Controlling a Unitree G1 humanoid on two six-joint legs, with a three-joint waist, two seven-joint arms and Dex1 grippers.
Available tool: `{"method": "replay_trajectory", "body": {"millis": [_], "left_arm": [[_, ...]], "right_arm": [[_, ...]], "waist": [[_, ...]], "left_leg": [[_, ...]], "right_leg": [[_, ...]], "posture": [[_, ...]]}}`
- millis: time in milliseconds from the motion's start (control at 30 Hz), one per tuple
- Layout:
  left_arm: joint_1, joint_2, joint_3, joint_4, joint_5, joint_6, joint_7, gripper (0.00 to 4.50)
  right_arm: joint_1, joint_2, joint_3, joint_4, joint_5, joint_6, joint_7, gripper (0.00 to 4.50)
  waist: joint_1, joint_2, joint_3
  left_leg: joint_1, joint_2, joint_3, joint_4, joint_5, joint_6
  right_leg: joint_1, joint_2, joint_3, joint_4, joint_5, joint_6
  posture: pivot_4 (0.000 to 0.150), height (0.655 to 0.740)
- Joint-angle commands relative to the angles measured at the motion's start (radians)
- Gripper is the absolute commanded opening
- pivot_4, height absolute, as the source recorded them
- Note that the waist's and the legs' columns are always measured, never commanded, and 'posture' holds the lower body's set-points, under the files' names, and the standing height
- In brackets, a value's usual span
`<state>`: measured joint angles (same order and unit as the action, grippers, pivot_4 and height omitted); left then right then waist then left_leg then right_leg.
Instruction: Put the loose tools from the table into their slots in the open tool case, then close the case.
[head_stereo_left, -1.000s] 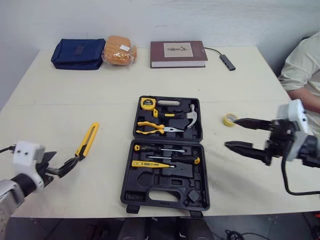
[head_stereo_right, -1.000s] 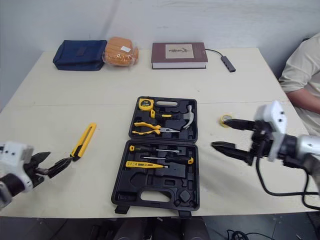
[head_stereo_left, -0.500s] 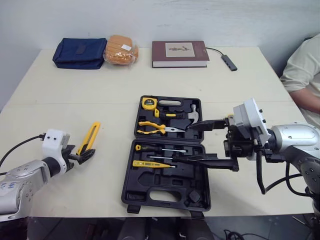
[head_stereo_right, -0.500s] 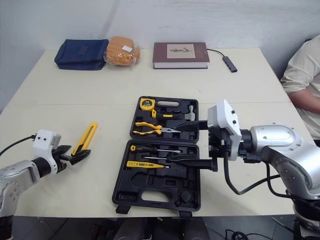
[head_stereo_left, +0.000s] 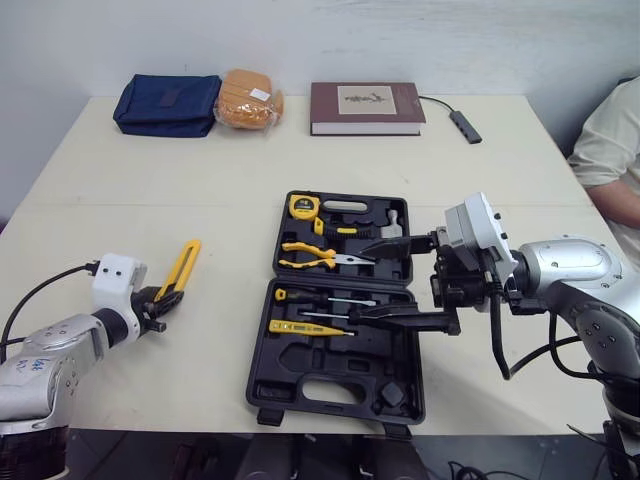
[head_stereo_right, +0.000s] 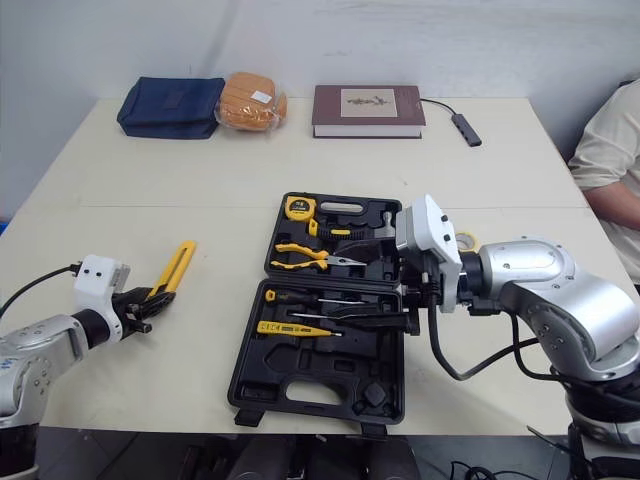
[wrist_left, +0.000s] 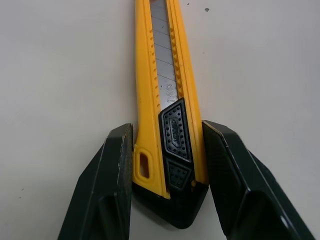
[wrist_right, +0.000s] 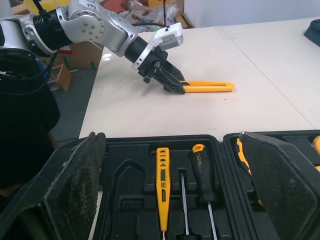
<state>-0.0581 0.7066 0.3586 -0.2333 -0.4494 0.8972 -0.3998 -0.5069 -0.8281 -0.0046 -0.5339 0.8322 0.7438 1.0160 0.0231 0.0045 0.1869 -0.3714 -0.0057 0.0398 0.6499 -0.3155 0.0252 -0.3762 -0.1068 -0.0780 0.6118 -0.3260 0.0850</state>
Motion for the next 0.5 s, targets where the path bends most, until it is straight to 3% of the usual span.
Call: {"method": "replay_trajectory", "body": {"millis": [33,167,367,500], "left_arm": [[0.012,0.017,-0.005,-0.041,-0.008,-0.004,-0.043,1.35],[-0.031,0.126,-0.019,-0.156,-0.058,-0.041,-0.198,1.35],[-0.109,0.250,-0.172,-0.329,-0.162,-0.075,-0.458,1.35],[-0.205,0.288,-0.308,-0.386,-0.180,-0.063,-0.546,1.35]], "right_arm": [[-0.013,-0.011,-0.021,-0.016,0.012,-0.004,0.012,4.50],[0.028,-0.058,-0.048,-0.033,0.030,0.016,0.036,4.50],[0.131,-0.126,-0.093,-0.086,0.039,0.027,0.044,4.50],[0.223,-0.177,-0.144,-0.129,0.071,0.048,0.059,4.50]], "waist": [[-0.001,0.000,0.000],[-0.001,-0.004,0.002],[-0.003,-0.004,0.003],[-0.009,-0.003,0.004]], "left_leg": [[0.000,0.000,0.000,0.000,0.000,0.000],[-0.001,0.000,0.000,0.000,0.000,0.000],[-0.002,0.000,0.000,-0.001,0.000,0.000],[-0.002,0.000,0.000,-0.002,0.000,0.000]], "right_leg": [[0.000,0.000,0.000,0.000,0.000,0.000],[-0.001,0.000,0.000,0.000,0.000,0.000],[0.000,-0.001,0.000,-0.004,0.000,0.000],[0.000,0.000,-0.001,-0.005,0.000,0.000]], "posture": [[0.150,0.7400],[0.150,0.7400],[0.150,0.7400],[0.150,0.7400]]}}
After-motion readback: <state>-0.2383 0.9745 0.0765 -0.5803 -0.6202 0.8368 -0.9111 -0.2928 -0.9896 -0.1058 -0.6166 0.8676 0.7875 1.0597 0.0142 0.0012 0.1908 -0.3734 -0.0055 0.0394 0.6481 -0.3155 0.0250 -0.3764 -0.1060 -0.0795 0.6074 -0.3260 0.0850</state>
